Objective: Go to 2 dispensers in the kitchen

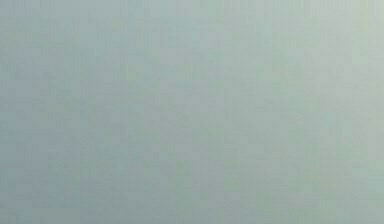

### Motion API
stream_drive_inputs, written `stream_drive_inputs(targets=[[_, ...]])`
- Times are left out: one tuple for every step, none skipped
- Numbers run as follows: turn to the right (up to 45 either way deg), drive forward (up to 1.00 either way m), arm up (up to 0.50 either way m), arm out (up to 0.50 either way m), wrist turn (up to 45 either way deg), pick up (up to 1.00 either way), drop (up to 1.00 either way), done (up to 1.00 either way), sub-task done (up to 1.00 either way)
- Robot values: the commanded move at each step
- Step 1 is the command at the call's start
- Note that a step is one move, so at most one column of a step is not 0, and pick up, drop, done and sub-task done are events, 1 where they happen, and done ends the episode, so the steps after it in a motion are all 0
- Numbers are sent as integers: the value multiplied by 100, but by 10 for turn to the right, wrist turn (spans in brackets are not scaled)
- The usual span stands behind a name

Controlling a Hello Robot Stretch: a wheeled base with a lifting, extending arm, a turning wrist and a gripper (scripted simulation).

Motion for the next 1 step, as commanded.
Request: stream_drive_inputs(targets=[[-450, 0, 0, 0, 0, 0, 0, 0, 0]])
